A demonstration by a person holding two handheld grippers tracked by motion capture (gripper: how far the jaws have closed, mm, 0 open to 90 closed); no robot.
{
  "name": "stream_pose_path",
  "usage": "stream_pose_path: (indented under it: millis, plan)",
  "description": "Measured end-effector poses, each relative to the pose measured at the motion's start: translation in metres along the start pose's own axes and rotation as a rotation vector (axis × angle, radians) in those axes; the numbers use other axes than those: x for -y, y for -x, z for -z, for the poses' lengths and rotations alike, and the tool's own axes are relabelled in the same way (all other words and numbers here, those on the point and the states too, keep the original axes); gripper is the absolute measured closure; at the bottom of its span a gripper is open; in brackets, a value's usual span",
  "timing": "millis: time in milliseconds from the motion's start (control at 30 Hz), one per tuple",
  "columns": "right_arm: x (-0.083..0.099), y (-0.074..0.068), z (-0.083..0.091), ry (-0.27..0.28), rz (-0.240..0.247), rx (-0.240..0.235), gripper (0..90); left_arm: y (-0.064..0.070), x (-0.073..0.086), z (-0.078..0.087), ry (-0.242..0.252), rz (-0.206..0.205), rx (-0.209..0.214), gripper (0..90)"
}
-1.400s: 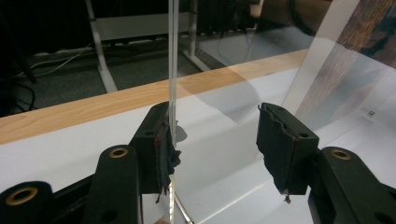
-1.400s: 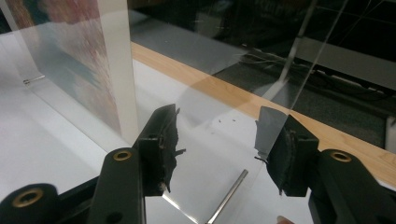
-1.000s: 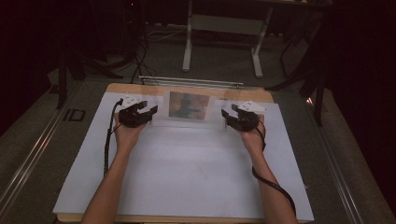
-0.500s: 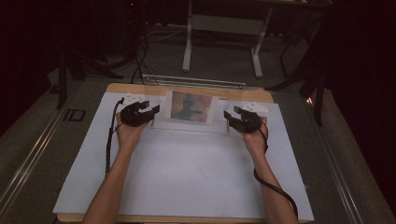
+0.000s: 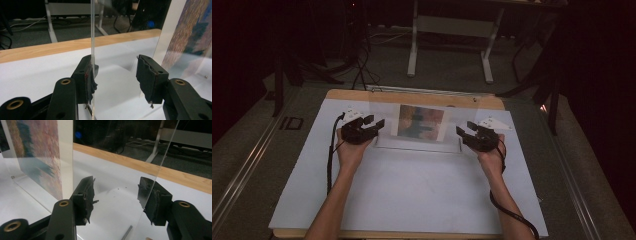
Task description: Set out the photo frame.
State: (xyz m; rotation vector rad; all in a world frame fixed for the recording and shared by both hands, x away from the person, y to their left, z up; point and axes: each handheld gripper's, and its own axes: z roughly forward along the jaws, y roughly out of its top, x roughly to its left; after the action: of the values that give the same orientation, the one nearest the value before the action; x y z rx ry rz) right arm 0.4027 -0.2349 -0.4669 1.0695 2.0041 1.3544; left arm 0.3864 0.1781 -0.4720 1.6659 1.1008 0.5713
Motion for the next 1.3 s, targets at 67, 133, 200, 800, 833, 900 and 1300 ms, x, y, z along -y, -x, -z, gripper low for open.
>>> stream_pose_path:
  millis: [67,133,200,800,833,900,1300]
  plan:
    - [0.003,-0.001,0.002,0.005,-0.007,0.0,43.6,0.005,0.002,0.005,-0.011,-0.009,-0.01,49.3]
    - [0.003,-0.001,0.002,0.005,-0.005,-0.002,43.6,0.006,0.003,0.006,-0.015,-0.009,-0.008,49.3]
    - [0.003,-0.004,0.005,0.002,0.002,-0.002,43.6,0.008,0.004,0.01,-0.017,-0.002,-0.013,49.2]
    - [0.006,-0.012,0.021,0.011,0.005,-0.018,43.6,0.014,0.007,0.025,-0.022,0.01,0.01,50.0]
    - [0.006,-0.012,0.022,0.011,0.005,-0.017,43.7,0.015,0.007,0.025,-0.021,0.012,0.014,50.3]
    - [0.006,-0.012,0.026,0.015,0.002,-0.018,43.8,0.018,0.005,0.027,-0.021,0.008,0.011,50.6]
    - [0.011,-0.015,0.027,0.008,0.01,-0.034,43.9,0.017,0.01,0.032,-0.029,0.018,0.018,51.1]
